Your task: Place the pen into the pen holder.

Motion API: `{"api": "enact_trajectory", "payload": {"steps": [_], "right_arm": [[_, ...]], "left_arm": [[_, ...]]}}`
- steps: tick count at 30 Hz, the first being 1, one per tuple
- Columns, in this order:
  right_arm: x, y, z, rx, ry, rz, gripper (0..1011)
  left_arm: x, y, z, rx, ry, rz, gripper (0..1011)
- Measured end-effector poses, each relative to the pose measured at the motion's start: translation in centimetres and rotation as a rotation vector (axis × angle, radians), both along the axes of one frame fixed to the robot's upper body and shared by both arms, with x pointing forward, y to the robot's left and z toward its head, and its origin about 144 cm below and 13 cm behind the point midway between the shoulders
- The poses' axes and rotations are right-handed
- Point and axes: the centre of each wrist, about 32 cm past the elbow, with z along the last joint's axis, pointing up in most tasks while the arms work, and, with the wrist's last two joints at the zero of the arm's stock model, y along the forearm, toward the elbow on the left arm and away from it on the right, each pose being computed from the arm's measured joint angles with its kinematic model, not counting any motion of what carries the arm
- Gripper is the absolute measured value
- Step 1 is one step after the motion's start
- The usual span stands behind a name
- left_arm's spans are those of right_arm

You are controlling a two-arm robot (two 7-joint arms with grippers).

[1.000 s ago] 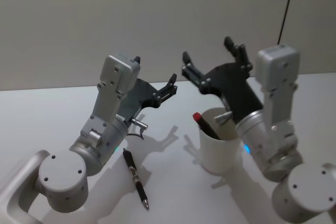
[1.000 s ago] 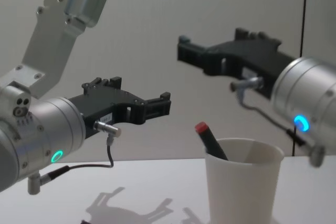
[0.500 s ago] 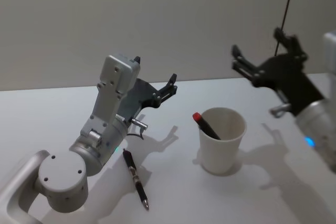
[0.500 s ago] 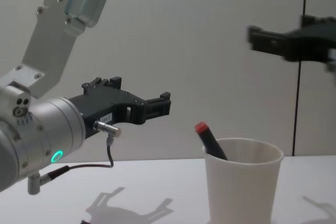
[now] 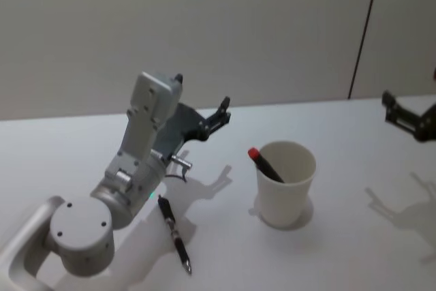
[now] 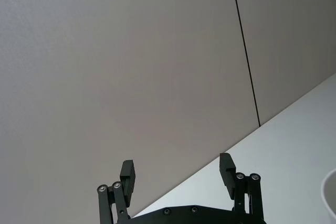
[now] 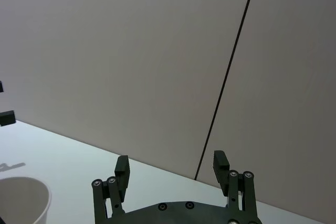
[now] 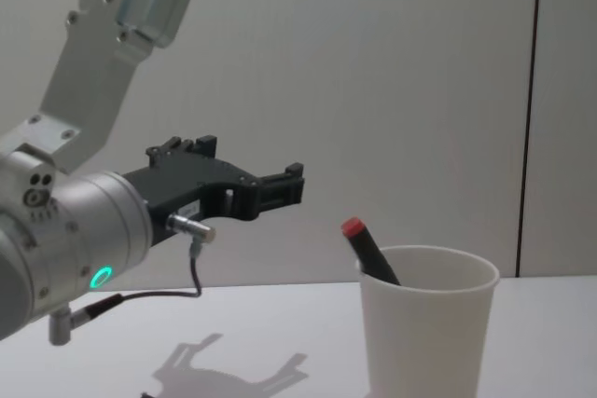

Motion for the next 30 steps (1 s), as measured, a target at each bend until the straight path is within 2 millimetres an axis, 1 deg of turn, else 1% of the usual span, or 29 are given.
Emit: {"api": "enact_trajectory", "payload": {"steps": [3, 7, 11, 18, 22, 25, 30], "right_arm": [[0.1, 0.1, -0.1, 0.004, 0.000, -0.001, 1001], [0.3, 0.6, -0.8, 0.023, 0.004, -0.002, 1001], [0.8, 1.5, -2.0, 0.054, 0.011, -0.004, 1001], [1.7, 4.1, -4.9, 0.130, 0.031, -0.012, 1001], [1.9, 5.1, -5.9, 0.156, 0.037, -0.015, 1001], [2.0, 5.6, -6.4, 0.168, 0.042, -0.016, 1001], [2.1, 5.8, -6.6, 0.172, 0.043, -0.017, 1001]], "left_arm": [[0.0, 0.0, 0.0, 0.000, 0.000, 0.001, 1001], [0.0, 0.0, 0.0, 0.000, 0.000, 0.001, 1001], [0.0, 0.0, 0.0, 0.000, 0.000, 0.001, 1001], [0.0, 0.0, 0.0, 0.000, 0.000, 0.001, 1001], [0.0, 0.0, 0.0, 0.000, 0.000, 0.001, 1001], [0.0, 0.0, 0.0, 0.000, 0.000, 0.001, 1001], [0.0, 0.0, 0.0, 0.000, 0.000, 0.001, 1001]]}}
